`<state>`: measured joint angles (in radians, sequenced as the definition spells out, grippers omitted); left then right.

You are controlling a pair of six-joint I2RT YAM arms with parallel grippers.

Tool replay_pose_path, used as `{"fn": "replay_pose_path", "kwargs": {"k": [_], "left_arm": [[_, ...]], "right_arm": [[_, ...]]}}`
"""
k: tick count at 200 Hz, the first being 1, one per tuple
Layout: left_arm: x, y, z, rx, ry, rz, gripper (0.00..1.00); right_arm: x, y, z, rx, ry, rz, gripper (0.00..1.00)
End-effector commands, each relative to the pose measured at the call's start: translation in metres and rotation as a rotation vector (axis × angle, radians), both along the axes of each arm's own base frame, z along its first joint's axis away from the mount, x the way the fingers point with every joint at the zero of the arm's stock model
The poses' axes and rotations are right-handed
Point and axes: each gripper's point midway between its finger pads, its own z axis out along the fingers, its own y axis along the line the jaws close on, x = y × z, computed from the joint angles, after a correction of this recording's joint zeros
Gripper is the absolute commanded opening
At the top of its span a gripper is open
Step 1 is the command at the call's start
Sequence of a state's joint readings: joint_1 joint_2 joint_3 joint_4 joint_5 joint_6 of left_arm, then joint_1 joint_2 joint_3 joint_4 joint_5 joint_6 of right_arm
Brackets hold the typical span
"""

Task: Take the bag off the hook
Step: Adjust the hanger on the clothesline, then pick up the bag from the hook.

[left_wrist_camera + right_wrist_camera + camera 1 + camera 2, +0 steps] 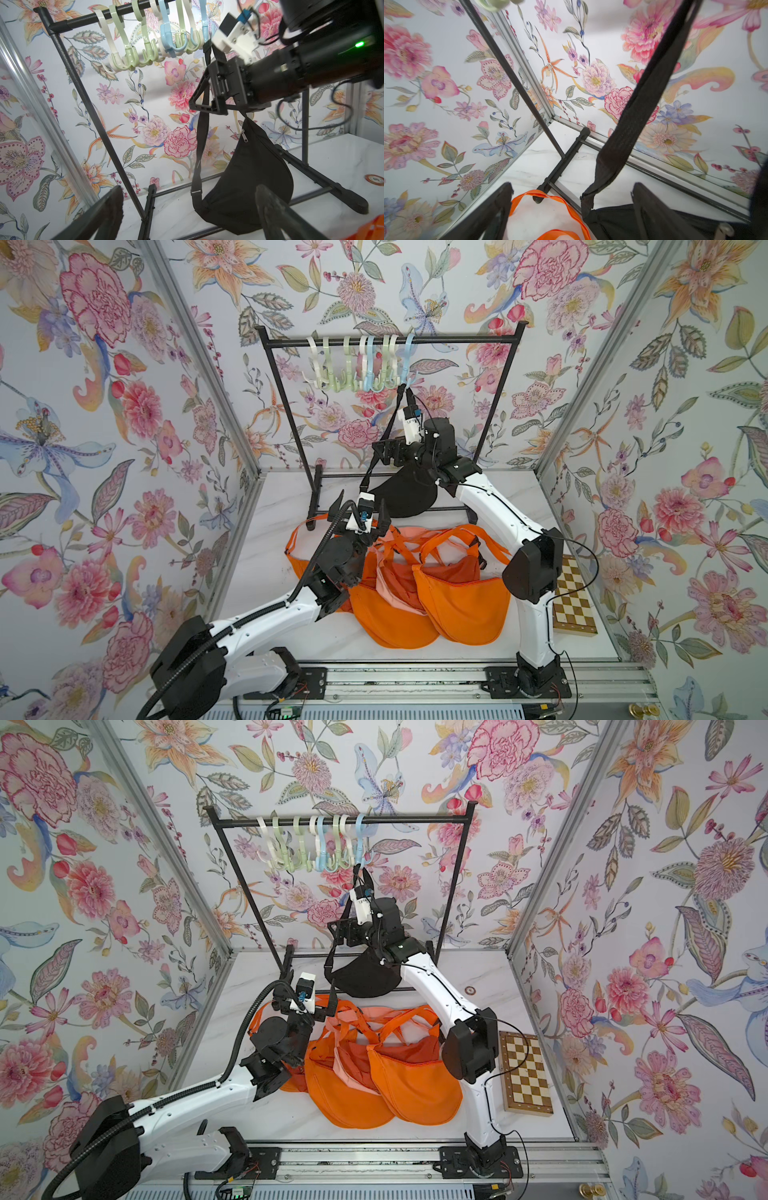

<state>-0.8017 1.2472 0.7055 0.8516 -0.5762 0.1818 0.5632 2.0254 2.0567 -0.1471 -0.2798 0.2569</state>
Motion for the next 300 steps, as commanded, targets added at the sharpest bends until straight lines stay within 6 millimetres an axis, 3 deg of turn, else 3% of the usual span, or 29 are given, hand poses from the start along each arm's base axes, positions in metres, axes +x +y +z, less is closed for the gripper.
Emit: {"fn": "replay_pose_path", "kwargs": {"k": [1, 47, 51, 67, 95, 135, 178, 203, 242, 272, 279, 285, 300], "left_arm": [[0.017, 0.006, 0.03, -0.088, -0.12, 0.008, 0.99], [0.088, -0.023, 0.044, -0.036, -0.093, -0.053, 1.0], [0.099, -0.029, 0.034, -0.016, -0.07, -0.056, 0.99], [0.119, -0.04, 0.032, 0.013, -0.069, -0.069, 1.0], [0.15, -0.053, 0.022, 0.028, -0.039, -0.093, 0.99], [0.189, -0.057, 0.016, 0.037, -0.036, -0.068, 0.96], [0.229, -0.051, 0.01, 0.045, -0.036, -0.053, 0.92], [0.257, -0.048, -0.006, 0.062, -0.014, -0.049, 0.88], [0.274, -0.047, -0.01, 0.048, -0.032, -0.075, 0.68], [0.277, -0.054, -0.005, 0.07, -0.056, -0.112, 0.37], [0.278, -0.056, -0.004, 0.079, -0.053, -0.123, 0.24], [0.28, -0.056, -0.003, 0.081, -0.048, -0.121, 0.0], [0.279, -0.056, 0.003, 0.082, -0.055, -0.121, 0.0]], "right_arm": [[-0.023, -0.02, 0.03, 0.026, -0.07, 0.025, 0.93], [-0.058, -0.079, 0.043, 0.07, -0.104, -0.008, 0.94], [-0.06, -0.085, 0.046, 0.076, -0.111, -0.014, 0.94], [-0.062, -0.103, 0.052, 0.085, -0.123, -0.025, 0.92], [-0.05, -0.13, 0.051, 0.079, -0.12, -0.034, 0.91], [-0.02, -0.161, 0.04, 0.1, -0.106, -0.068, 0.88], [0.005, -0.163, 0.018, 0.046, -0.104, -0.072, 0.87], [0.02, -0.158, 0.006, 0.015, -0.127, -0.058, 0.87], [0.055, -0.144, -0.004, -0.024, -0.148, -0.012, 0.8], [0.073, -0.129, -0.001, -0.036, -0.188, 0.031, 0.79], [0.076, -0.126, 0.0, -0.038, -0.194, 0.037, 0.79], [0.079, -0.123, 0.0, -0.038, -0.199, 0.042, 0.79], [0.087, -0.118, -0.001, -0.034, -0.209, 0.053, 0.79]]}}
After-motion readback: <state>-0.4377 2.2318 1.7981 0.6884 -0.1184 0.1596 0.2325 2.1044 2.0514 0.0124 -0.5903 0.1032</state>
